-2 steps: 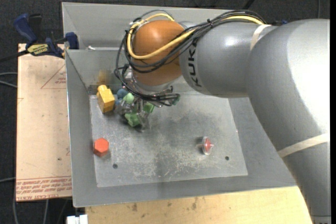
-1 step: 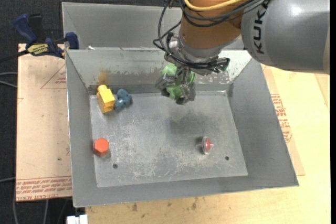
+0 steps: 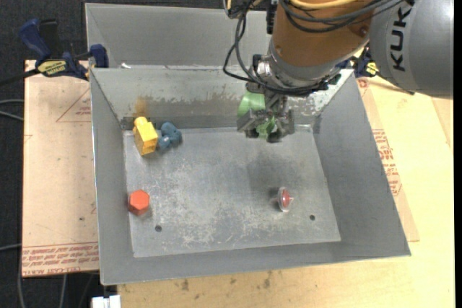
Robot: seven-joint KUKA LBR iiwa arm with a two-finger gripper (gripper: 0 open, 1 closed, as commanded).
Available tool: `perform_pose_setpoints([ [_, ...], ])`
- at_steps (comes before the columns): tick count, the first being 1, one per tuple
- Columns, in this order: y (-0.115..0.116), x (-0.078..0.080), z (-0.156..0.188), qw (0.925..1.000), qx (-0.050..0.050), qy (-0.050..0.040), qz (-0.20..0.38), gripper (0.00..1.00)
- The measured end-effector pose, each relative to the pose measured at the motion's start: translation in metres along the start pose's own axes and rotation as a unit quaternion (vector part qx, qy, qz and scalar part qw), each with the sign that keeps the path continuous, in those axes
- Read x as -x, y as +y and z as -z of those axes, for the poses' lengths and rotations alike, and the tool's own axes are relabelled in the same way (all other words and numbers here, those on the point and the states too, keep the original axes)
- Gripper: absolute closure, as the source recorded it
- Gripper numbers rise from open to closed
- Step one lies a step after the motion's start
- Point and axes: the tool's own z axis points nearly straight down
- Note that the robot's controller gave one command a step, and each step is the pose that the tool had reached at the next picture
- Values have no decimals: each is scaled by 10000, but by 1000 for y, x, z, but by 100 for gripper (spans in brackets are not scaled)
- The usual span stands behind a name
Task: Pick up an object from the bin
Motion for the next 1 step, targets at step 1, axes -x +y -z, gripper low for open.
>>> perform_pose_setpoints([
  [1,21,-15,-91,9930,49,-7,1182,100],
])
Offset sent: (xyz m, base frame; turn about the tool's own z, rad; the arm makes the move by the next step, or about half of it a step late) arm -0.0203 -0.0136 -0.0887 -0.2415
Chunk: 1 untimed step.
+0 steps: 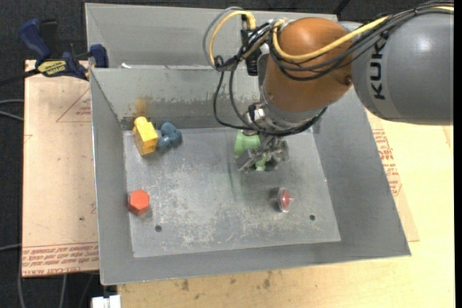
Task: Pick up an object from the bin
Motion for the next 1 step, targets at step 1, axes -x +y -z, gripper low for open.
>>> perform_pose_setpoints([
  [1,14,15,45,9999,-45,4,115,100],
])
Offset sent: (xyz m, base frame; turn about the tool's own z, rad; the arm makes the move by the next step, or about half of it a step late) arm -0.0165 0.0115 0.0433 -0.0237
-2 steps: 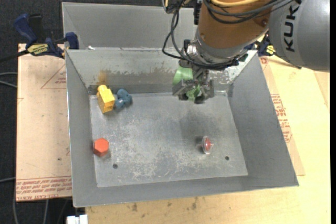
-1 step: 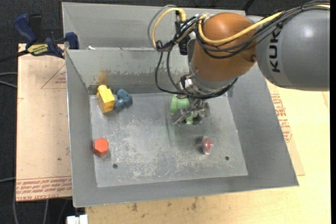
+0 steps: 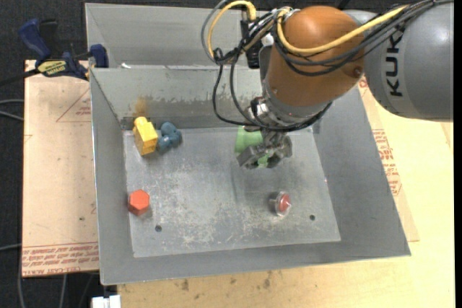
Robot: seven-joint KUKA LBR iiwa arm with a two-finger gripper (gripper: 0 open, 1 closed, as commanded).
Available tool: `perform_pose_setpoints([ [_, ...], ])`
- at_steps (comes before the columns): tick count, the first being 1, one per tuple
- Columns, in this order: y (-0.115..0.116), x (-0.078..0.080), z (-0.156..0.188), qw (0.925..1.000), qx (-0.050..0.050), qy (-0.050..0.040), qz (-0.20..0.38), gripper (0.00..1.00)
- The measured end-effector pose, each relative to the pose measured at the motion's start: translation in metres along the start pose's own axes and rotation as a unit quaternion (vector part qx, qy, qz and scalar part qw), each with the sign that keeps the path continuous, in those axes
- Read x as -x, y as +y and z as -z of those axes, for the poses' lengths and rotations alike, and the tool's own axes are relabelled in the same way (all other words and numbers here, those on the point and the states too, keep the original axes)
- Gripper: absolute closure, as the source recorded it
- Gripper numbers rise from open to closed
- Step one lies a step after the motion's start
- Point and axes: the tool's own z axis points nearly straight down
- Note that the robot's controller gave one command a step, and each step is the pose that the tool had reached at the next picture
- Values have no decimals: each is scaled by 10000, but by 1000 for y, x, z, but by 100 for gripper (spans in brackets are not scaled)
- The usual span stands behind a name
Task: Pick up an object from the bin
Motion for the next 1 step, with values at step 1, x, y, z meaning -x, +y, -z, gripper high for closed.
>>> perform_pose_setpoints([
  [1,-6,4,36,9999,-7,1,-101,100],
])
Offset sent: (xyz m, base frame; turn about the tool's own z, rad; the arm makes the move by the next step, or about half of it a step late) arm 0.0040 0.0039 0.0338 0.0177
